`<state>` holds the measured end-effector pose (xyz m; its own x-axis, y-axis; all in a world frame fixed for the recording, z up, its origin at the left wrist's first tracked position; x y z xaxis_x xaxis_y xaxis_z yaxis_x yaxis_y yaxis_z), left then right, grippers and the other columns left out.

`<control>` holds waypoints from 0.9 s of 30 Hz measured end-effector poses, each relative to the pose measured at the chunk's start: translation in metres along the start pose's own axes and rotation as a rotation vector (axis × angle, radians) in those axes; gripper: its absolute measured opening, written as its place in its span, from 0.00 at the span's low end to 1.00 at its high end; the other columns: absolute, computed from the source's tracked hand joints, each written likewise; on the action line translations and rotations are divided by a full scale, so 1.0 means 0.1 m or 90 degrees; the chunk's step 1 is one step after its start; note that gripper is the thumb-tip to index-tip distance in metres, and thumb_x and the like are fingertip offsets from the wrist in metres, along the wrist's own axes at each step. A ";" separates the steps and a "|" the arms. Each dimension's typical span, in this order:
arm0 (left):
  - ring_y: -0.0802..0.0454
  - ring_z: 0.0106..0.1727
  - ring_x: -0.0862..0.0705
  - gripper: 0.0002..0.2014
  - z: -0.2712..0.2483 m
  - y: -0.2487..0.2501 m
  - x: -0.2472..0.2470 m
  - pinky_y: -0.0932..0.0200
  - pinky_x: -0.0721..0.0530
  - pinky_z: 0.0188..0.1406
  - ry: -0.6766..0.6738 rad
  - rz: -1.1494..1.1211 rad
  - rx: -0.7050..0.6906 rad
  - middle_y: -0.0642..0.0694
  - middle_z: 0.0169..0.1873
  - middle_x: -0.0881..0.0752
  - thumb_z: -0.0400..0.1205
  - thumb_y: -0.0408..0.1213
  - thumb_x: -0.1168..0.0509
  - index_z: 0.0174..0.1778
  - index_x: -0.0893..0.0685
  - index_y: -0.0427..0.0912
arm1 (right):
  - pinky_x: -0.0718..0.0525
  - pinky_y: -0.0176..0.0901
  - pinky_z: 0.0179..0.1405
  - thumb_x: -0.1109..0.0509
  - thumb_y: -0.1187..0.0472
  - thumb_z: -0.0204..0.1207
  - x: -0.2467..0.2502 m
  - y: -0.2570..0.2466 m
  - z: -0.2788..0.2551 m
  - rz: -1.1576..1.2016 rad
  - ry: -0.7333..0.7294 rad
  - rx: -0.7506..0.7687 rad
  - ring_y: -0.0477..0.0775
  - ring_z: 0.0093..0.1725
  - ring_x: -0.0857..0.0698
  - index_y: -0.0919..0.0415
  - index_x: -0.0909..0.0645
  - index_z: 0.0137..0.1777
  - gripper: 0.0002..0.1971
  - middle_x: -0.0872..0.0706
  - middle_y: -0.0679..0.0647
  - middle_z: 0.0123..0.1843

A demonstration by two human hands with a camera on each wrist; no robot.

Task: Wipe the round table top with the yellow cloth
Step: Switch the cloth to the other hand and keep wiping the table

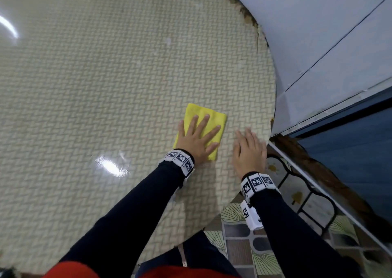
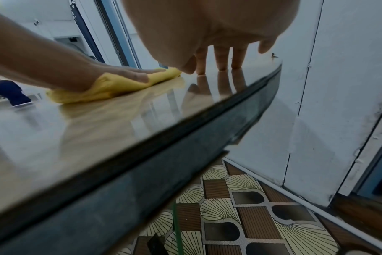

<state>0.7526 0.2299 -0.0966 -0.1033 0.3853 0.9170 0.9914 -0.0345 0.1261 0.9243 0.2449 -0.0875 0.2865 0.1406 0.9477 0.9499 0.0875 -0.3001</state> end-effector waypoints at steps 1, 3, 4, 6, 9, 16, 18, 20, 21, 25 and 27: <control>0.43 0.84 0.69 0.28 0.09 -0.01 0.04 0.28 0.64 0.78 -0.002 -0.013 0.019 0.53 0.83 0.69 0.85 0.63 0.66 0.81 0.65 0.68 | 0.56 0.55 0.81 0.48 0.52 0.87 0.00 0.01 0.01 -0.003 0.004 0.000 0.50 0.83 0.43 0.45 0.32 0.79 0.21 0.37 0.48 0.84; 0.45 0.84 0.69 0.27 0.25 -0.08 0.13 0.31 0.65 0.79 -0.007 -0.043 0.057 0.54 0.83 0.68 0.86 0.61 0.66 0.82 0.65 0.67 | 0.56 0.56 0.81 0.48 0.50 0.87 0.01 0.03 0.02 -0.014 0.012 -0.001 0.49 0.82 0.41 0.43 0.32 0.78 0.21 0.36 0.47 0.83; 0.46 0.84 0.69 0.27 0.31 -0.16 0.17 0.32 0.65 0.79 -0.010 -0.057 0.078 0.54 0.83 0.69 0.87 0.60 0.66 0.82 0.65 0.67 | 0.56 0.57 0.81 0.49 0.50 0.87 0.01 0.04 0.02 -0.020 0.014 0.001 0.49 0.82 0.41 0.42 0.32 0.78 0.21 0.35 0.47 0.83; 0.48 0.84 0.68 0.27 0.33 -0.39 0.22 0.34 0.66 0.80 -0.011 -0.095 0.128 0.56 0.83 0.68 0.87 0.60 0.65 0.82 0.63 0.67 | 0.55 0.58 0.82 0.52 0.49 0.87 -0.01 0.05 0.00 -0.022 0.004 0.007 0.49 0.83 0.43 0.42 0.34 0.79 0.21 0.38 0.47 0.84; 0.49 0.84 0.67 0.27 0.14 -0.78 0.22 0.35 0.66 0.80 0.016 -0.146 0.213 0.56 0.84 0.67 0.87 0.61 0.62 0.82 0.60 0.68 | 0.61 0.59 0.82 0.55 0.51 0.88 -0.09 0.03 -0.04 0.013 -0.039 -0.020 0.49 0.85 0.52 0.43 0.41 0.82 0.23 0.49 0.46 0.86; 0.43 0.83 0.72 0.29 -0.32 -0.37 -0.06 0.31 0.69 0.77 -0.022 -0.107 0.156 0.52 0.82 0.72 0.85 0.64 0.63 0.80 0.66 0.70 | 0.65 0.58 0.81 0.47 0.59 0.85 -0.10 -0.14 -0.04 0.037 -0.026 -0.101 0.52 0.85 0.57 0.47 0.40 0.82 0.25 0.53 0.50 0.87; 0.43 0.82 0.74 0.29 -0.26 -0.12 -0.10 0.30 0.71 0.76 -0.046 -0.069 0.100 0.51 0.81 0.75 0.84 0.65 0.67 0.79 0.70 0.69 | 0.63 0.57 0.82 0.46 0.59 0.84 -0.09 -0.15 -0.03 0.031 -0.025 -0.104 0.53 0.85 0.56 0.48 0.40 0.82 0.26 0.53 0.50 0.87; 0.43 0.82 0.74 0.29 -0.11 0.06 -0.07 0.29 0.71 0.76 -0.061 -0.050 0.050 0.51 0.81 0.76 0.83 0.65 0.68 0.79 0.70 0.69 | 0.61 0.57 0.83 0.47 0.58 0.85 -0.10 -0.14 -0.02 0.038 -0.020 -0.097 0.53 0.85 0.55 0.48 0.39 0.81 0.25 0.52 0.50 0.87; 0.44 0.82 0.74 0.29 -0.01 0.12 -0.04 0.29 0.71 0.76 -0.066 -0.044 0.028 0.52 0.81 0.75 0.83 0.66 0.68 0.79 0.70 0.70 | 0.60 0.57 0.83 0.49 0.57 0.85 -0.11 -0.13 -0.03 0.044 -0.012 -0.090 0.53 0.85 0.54 0.48 0.38 0.81 0.24 0.51 0.50 0.87; 0.46 0.82 0.73 0.30 0.39 -0.05 0.17 0.32 0.69 0.78 -0.090 -0.086 0.031 0.55 0.82 0.73 0.83 0.68 0.64 0.80 0.65 0.72 | 0.62 0.54 0.83 0.57 0.54 0.87 -0.17 -0.08 -0.05 0.059 -0.003 -0.079 0.50 0.85 0.57 0.45 0.41 0.82 0.24 0.53 0.47 0.87; 0.46 0.82 0.72 0.31 0.48 -0.33 0.28 0.32 0.68 0.79 -0.081 -0.109 0.077 0.56 0.82 0.72 0.83 0.69 0.63 0.81 0.64 0.71 | 0.66 0.53 0.82 0.57 0.53 0.87 -0.21 -0.05 -0.04 0.064 -0.032 -0.082 0.48 0.84 0.61 0.43 0.46 0.83 0.24 0.58 0.45 0.86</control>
<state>0.7212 0.2866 -0.0931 -0.2677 0.4894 0.8300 0.9634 0.1498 0.2224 0.9140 0.2372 -0.1055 0.3778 0.1910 0.9060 0.9257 -0.0567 -0.3741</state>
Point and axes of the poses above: each hand's wrist, its own z-axis towards the middle knuckle, its own x-axis out of the back of the hand, y = z × x, the point moved 7 cm from there along z, towards the middle knuckle
